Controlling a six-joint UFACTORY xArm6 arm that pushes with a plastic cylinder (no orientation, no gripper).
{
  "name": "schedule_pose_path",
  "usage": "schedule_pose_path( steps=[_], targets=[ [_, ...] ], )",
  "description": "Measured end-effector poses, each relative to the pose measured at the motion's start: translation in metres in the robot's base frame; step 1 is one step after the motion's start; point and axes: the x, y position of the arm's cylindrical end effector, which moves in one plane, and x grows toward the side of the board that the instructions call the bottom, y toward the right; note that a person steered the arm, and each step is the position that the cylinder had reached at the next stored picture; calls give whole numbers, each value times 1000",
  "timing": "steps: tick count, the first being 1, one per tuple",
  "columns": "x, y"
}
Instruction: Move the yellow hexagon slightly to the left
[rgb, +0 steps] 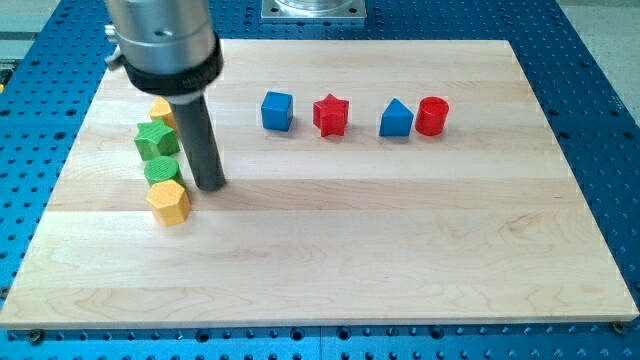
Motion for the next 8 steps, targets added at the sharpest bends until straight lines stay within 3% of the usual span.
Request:
schedule_pose_path(
  steps=[6, 8],
  targets=[
    [4, -31],
    [30, -33]
  ],
)
